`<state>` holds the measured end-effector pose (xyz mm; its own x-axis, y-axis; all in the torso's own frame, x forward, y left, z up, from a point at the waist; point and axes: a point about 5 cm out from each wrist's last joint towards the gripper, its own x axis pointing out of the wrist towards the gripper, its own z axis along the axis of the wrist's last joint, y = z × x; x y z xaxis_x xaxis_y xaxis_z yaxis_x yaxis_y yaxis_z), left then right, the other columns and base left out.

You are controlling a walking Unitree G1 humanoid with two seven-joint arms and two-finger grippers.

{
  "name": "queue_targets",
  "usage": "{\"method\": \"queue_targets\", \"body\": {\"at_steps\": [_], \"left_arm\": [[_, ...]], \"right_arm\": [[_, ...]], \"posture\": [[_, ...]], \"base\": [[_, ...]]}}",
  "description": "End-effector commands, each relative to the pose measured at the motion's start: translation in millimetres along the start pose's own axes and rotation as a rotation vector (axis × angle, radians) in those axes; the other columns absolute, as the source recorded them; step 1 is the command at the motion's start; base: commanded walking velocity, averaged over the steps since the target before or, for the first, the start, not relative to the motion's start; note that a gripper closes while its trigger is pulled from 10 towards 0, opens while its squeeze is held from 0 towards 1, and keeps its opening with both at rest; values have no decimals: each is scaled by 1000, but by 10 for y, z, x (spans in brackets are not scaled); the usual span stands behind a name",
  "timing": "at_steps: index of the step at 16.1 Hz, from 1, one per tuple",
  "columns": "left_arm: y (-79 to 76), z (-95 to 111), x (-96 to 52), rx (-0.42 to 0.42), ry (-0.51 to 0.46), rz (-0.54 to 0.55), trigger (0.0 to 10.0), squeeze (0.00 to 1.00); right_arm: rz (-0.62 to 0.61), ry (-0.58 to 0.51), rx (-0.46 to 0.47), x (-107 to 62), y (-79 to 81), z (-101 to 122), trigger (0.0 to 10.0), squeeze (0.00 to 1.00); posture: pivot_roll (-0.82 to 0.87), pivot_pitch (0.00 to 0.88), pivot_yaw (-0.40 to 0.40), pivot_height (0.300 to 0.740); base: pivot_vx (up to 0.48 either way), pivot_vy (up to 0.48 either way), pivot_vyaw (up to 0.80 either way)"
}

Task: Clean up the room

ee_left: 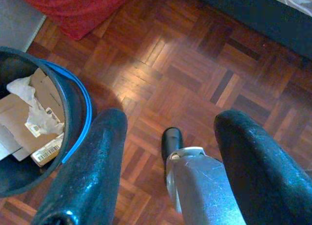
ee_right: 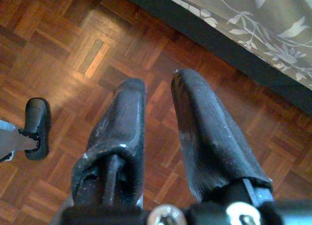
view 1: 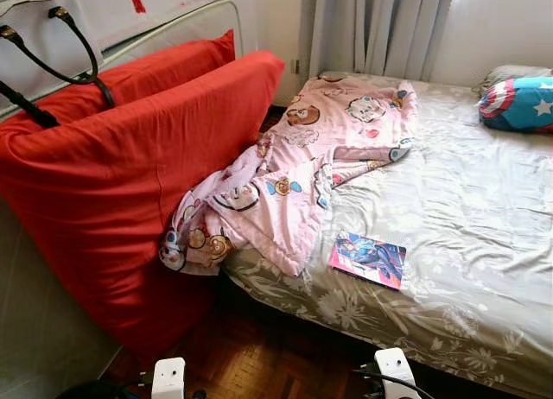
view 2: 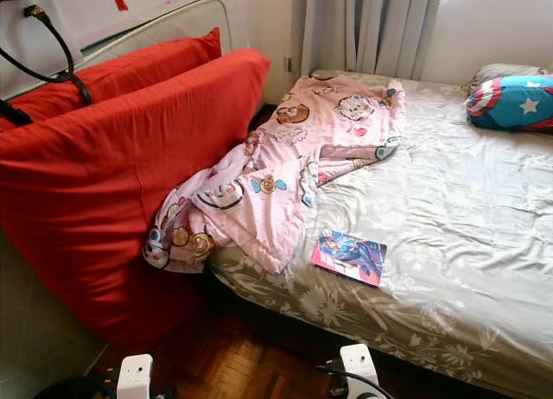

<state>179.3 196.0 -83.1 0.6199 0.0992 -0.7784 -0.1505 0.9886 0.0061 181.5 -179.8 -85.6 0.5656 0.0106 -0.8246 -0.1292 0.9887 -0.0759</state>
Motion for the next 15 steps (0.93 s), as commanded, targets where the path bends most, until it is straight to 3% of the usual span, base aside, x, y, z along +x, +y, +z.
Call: {"method": "queue_targets", "body": {"at_steps": [1, 15], "left_arm": [[393, -8, -30, -12, 63, 84, 10000, 0], [393, -8, -30, -12, 63, 84, 10000, 0]], "right_arm": [[-67, -81, 274, -40, -407, 124, 10000, 0], [-67, -81, 274, -40, -407, 124, 10000, 0]], "posture": [[-89, 14, 45, 740], [-89, 14, 45, 740]], "base": [[0, 0, 0], [0, 0, 0]]}}
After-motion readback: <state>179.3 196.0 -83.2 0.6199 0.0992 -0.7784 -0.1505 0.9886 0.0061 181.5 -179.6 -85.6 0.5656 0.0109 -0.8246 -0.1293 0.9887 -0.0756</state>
